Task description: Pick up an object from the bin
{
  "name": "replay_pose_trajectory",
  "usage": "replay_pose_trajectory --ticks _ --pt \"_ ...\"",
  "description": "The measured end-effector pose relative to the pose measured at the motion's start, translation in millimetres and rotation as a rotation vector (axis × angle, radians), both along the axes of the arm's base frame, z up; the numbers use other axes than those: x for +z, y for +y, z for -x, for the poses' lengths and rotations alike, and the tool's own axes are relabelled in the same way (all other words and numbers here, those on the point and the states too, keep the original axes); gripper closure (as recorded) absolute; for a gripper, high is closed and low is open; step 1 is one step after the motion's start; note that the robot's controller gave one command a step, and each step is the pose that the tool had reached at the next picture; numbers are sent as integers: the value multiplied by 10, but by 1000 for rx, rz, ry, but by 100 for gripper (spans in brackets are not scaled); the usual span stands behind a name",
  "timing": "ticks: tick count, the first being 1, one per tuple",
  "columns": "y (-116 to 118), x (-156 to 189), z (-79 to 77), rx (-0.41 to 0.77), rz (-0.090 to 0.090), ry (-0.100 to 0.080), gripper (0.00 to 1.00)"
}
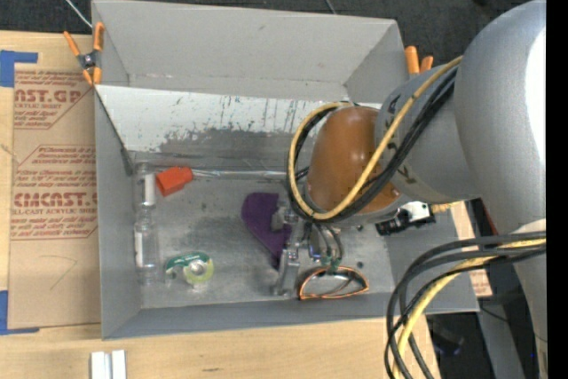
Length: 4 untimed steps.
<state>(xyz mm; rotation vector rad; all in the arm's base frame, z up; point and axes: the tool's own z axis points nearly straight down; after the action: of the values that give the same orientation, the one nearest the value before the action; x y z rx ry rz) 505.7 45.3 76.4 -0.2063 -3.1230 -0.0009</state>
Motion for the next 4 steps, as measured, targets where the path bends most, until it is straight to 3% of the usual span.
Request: replay_pose_trajectory --ticks 1,2,3,4 --pt "165 -62 -78 237 -5 -3 100" --pt "166 -62 -78 237 -5 -3 100" --pt "183 885 -95 240 -4 -8 100" --pt "51 -102 -237 248 -5 -1 100"
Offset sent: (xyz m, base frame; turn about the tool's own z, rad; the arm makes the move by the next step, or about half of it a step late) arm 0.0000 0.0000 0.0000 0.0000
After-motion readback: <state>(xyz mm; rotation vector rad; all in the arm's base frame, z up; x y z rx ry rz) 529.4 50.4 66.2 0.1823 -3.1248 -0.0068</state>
